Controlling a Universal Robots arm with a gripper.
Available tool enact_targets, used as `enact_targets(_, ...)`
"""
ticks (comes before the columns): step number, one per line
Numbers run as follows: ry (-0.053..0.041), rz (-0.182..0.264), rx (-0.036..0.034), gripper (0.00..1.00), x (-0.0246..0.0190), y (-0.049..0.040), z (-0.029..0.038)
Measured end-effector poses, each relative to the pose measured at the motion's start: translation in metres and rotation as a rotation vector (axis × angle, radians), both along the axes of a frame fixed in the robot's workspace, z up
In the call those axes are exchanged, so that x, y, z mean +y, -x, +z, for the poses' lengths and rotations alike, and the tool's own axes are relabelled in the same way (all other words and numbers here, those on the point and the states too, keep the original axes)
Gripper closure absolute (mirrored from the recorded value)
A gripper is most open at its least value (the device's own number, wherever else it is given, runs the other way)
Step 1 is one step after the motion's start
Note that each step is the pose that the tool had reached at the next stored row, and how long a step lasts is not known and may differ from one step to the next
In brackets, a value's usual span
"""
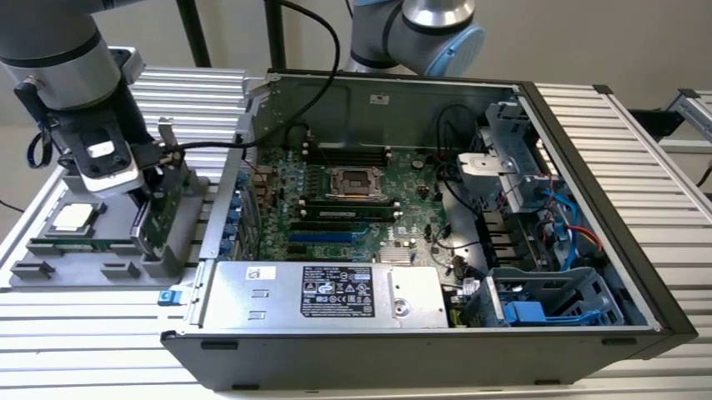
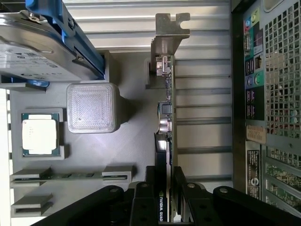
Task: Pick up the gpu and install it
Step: 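Pick up the gpu and move the gpu toward the slot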
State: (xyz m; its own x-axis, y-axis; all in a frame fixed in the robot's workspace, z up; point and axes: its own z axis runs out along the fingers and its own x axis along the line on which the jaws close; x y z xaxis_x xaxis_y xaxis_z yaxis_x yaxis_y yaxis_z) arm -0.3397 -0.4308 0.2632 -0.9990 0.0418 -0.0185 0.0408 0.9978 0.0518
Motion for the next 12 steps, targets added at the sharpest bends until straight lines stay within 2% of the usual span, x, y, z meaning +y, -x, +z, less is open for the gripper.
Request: enact_targets(12, 0.0, 0.0, 0.0002, 1.0, 0.0, 0.0, 0.0093)
